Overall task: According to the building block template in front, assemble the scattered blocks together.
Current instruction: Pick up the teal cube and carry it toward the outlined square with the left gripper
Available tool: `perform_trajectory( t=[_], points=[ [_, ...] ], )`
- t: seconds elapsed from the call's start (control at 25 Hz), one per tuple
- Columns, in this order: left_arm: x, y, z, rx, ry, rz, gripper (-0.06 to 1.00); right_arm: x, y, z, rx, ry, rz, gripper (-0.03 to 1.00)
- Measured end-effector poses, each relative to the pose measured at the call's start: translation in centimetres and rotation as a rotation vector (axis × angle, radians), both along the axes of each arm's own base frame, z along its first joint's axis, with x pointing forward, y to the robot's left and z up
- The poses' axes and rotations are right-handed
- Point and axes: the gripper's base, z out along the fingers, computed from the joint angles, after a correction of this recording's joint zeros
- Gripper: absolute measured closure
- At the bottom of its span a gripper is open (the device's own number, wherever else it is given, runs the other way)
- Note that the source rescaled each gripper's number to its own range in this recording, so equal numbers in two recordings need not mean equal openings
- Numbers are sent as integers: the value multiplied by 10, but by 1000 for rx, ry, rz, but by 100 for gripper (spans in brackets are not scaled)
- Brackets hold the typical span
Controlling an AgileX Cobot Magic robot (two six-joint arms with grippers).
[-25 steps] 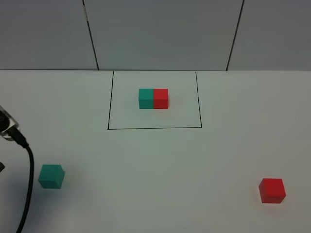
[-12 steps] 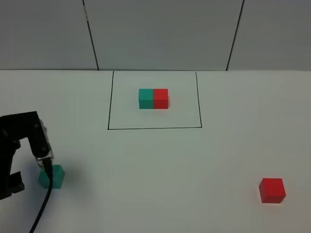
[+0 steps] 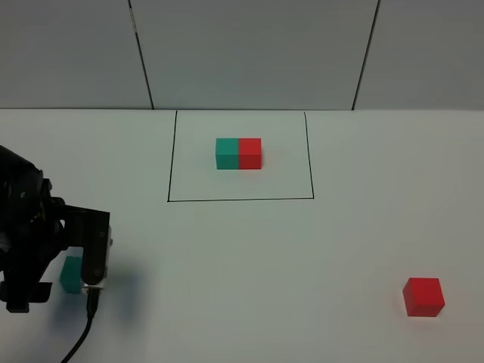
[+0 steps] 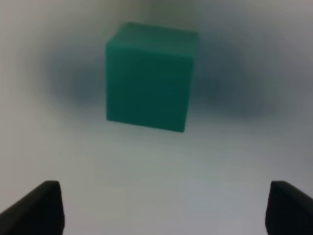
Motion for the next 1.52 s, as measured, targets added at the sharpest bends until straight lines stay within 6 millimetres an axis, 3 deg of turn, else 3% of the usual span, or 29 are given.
perform_trajectory(
  t=[0.44, 0.88, 1.16, 1.52],
  points=[
    [14, -11, -24, -78, -40, -28, -5, 0, 0, 0, 0, 0, 0, 97],
    [13, -17, -25, -135, -21, -72, 1, 0, 0, 0, 0, 0, 0, 97],
    [15, -9, -25, -140, -28, -51, 1, 0, 0, 0, 0, 0, 0, 97],
    [19, -11, -50, -136, 18, -60, 1, 0, 0, 0, -1, 0, 0, 97]
  ],
)
